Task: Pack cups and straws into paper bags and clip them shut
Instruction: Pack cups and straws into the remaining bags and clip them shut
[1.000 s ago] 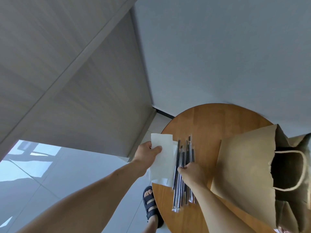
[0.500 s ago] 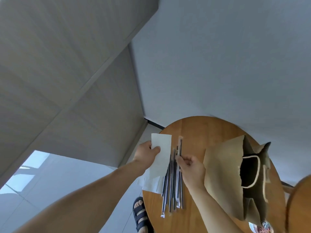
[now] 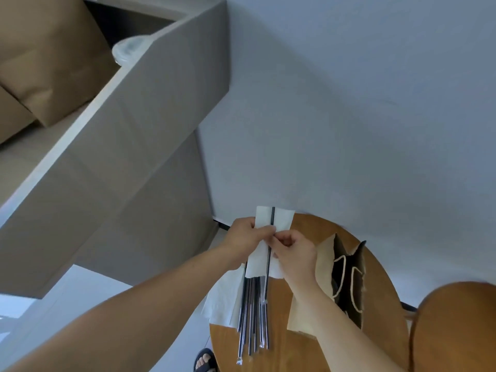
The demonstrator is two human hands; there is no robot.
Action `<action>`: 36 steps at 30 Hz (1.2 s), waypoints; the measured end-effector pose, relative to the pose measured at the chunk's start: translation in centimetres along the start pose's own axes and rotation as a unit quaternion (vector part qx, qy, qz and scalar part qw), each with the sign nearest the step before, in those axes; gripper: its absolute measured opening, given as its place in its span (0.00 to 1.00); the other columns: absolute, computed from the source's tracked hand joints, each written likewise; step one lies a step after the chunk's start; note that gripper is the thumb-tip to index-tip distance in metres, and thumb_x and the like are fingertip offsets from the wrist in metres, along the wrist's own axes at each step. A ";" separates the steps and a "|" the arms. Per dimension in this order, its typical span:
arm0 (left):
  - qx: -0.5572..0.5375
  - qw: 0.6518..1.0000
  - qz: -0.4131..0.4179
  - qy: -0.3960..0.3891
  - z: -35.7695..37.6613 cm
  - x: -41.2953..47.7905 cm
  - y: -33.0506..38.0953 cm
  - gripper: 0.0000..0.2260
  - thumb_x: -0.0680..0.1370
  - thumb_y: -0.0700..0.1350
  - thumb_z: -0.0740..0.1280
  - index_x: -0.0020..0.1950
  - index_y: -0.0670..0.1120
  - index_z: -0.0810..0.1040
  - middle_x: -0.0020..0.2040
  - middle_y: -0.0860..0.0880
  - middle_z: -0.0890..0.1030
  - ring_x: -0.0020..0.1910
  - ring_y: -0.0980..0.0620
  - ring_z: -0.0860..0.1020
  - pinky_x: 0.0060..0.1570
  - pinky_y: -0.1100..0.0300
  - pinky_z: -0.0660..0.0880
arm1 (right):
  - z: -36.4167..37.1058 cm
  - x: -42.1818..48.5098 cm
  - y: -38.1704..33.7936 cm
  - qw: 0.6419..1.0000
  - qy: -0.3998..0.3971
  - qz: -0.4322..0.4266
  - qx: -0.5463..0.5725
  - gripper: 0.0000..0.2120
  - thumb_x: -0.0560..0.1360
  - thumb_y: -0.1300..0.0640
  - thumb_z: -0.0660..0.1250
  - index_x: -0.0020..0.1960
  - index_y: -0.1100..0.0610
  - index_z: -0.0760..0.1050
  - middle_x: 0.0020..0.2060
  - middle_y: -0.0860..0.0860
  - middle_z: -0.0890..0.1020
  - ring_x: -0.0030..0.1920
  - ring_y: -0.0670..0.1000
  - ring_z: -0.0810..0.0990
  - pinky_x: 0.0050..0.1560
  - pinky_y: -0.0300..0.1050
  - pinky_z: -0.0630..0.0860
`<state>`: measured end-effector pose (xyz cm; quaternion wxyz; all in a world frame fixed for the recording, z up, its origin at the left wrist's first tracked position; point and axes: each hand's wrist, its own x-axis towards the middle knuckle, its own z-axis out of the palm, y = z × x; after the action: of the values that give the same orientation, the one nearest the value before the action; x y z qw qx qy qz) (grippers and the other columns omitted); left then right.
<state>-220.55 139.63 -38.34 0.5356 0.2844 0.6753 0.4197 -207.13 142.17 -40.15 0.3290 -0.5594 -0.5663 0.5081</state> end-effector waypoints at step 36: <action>0.439 0.885 -0.055 -0.144 14.4 -1.7 -1.1 0.15 0.76 0.57 0.66 0.52 0.45 0.77 0.41 0.47 0.82 0.38 0.48 0.83 0.39 0.56 0.82 | -15.7 5.3 -2.5 0.987 0.120 0.006 -0.108 0.02 0.75 0.57 0.70 0.46 0.53 0.77 0.37 0.42 0.79 0.38 0.43 0.78 0.30 0.30 0.67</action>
<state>-206.15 141.52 -39.55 0.4698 0.5105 0.7202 0.0043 -193.91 150.88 -34.57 0.3296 -0.6516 -0.5709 0.3752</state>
